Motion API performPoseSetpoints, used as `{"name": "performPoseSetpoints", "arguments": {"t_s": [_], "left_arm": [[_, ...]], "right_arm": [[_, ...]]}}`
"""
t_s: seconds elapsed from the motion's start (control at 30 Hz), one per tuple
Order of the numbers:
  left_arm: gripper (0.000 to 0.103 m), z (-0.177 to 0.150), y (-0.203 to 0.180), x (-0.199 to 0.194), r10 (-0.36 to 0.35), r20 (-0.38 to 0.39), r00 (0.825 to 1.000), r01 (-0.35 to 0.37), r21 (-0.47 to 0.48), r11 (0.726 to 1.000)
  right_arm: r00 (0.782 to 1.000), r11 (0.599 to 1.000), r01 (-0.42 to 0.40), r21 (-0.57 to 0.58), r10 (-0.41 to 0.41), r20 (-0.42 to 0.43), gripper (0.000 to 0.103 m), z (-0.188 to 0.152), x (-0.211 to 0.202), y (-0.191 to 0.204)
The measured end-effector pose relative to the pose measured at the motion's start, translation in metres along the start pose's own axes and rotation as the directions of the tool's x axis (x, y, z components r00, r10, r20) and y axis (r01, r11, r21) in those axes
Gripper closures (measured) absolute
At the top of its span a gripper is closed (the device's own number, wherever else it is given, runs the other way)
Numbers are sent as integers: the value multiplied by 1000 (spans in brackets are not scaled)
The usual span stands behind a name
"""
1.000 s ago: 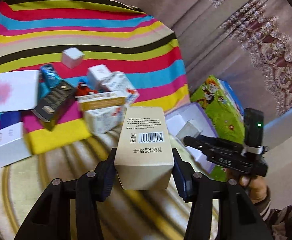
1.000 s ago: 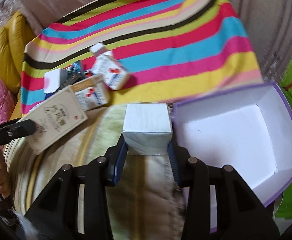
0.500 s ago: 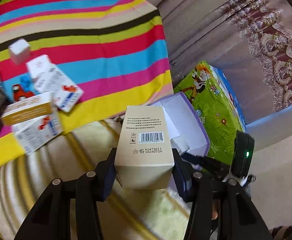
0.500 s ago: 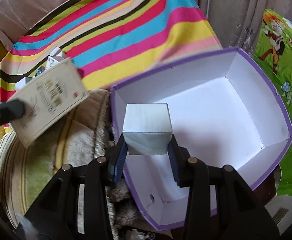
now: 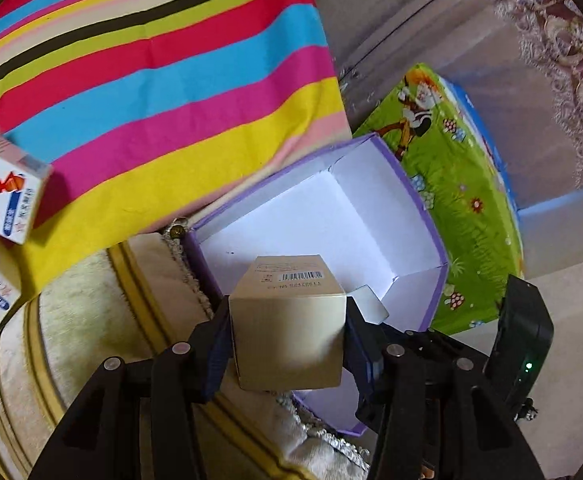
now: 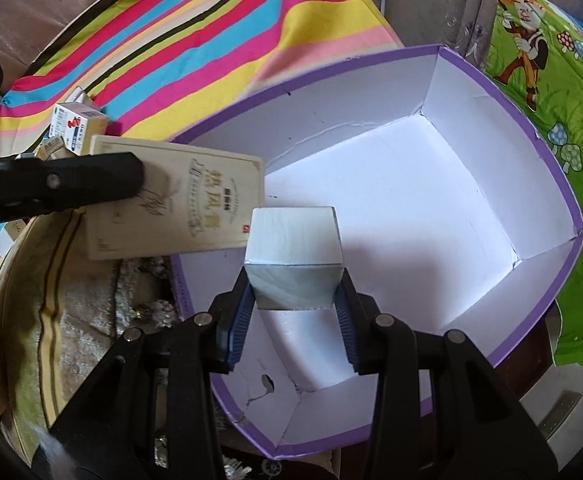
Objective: Organize rigid objects
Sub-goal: 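Carry both boxes over the purple-rimmed box and open both grippers to drop them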
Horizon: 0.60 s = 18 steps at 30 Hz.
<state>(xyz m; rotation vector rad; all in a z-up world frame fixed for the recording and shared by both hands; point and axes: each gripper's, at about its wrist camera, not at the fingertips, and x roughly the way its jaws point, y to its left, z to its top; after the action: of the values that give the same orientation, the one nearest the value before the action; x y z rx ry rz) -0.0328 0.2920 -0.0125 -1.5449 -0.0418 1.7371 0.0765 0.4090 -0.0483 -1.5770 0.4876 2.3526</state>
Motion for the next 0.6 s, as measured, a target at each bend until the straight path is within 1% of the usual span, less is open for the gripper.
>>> {"name": "performPoseSetpoints", "arguments": {"t_s": [0.2, 0.27, 0.33, 0.4, 0.47, 0.53, 0.6], "left_arm": [[48, -2, 1, 7, 10, -23, 1000, -10, 4, 1000], [43, -2, 0, 7, 14, -22, 1000, -14, 9, 1000], [34, -2, -2, 5, 8, -16, 1000, -8, 19, 1000], [28, -2, -3, 4, 11, -10, 1000, -11, 21, 1000], [27, -2, -2, 2, 4, 4, 1000, -4, 19, 1000], [26, -3, 0, -3, -2, 25, 1000, 2, 10, 1000], [25, -4, 1, -9, -5, 58, 998, 5, 4, 1000]], "right_arm": [[1000, 1000, -4, 12, 4, -15, 59, -1, 6, -2], [1000, 1000, 3, 7, -3, -21, 59, -2, 7, -1], [1000, 1000, 8, 12, -8, -27, 58, -2, 9, -1], [1000, 1000, 3, 16, -3, -30, 53, -3, 9, -2], [1000, 1000, -4, 25, 4, -24, 38, -2, 7, -2], [1000, 999, -21, 39, 21, -10, 33, -2, 4, -3], [1000, 999, -29, 43, 29, -4, 32, -1, 3, -3]]}}
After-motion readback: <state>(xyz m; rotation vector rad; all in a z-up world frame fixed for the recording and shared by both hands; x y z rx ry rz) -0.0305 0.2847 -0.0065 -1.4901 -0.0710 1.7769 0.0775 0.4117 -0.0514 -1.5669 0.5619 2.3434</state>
